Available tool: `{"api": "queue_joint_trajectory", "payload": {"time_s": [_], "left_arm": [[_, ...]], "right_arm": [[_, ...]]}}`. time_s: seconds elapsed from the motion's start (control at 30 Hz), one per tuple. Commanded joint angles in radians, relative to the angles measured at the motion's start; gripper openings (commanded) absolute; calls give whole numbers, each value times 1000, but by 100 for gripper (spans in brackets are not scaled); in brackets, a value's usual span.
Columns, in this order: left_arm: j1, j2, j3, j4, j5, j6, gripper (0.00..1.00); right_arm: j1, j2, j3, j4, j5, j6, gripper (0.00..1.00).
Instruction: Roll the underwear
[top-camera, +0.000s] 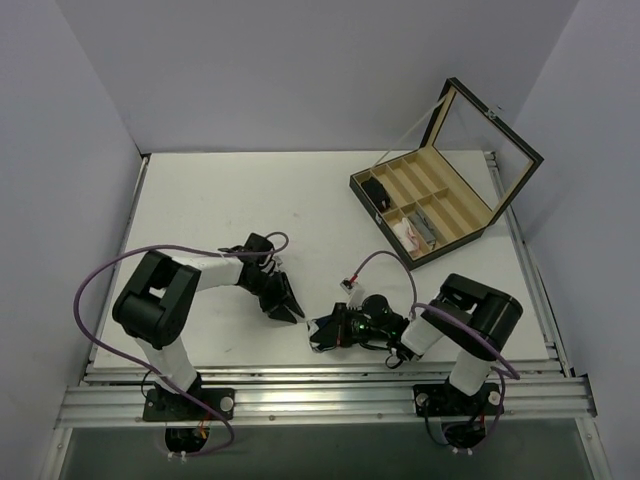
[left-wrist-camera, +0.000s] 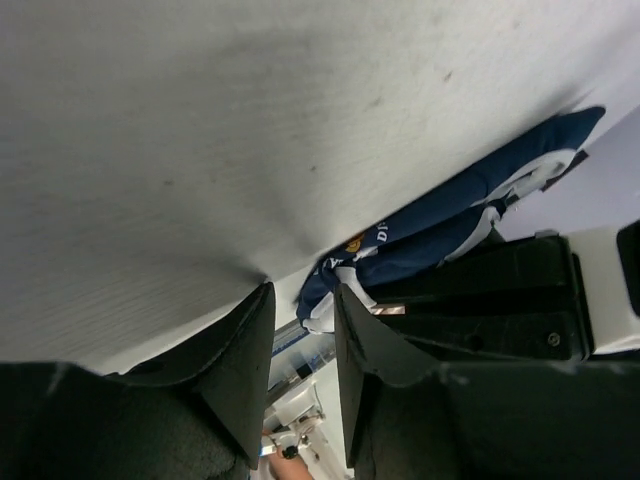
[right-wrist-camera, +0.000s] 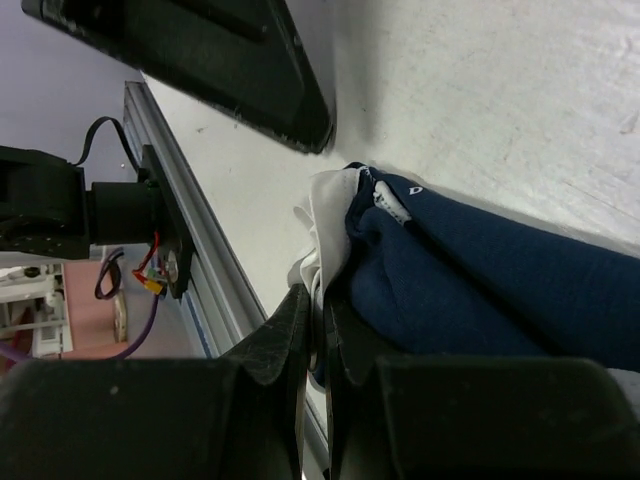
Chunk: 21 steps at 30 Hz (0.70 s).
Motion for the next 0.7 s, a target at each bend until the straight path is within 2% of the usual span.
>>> {"api": "queue_joint_trajectory", "payload": {"time_s": [0.0, 0.23, 0.5, 0.67], "left_arm": [[-29, -34, -66, 248, 96, -36, 39], [-67, -7, -164, 502, 152, -81, 39], [-75, 7, -198, 480, 138, -62, 36], [-67, -89, -216, 437, 74, -72, 39]], "right_arm": [[-20, 54, -51, 79, -49, 15, 0], [-46, 127, -90, 193, -92, 45, 0], [-78, 156, -90, 224, -116, 55, 0], [-92, 159, -93, 230, -127, 54, 0]]}}
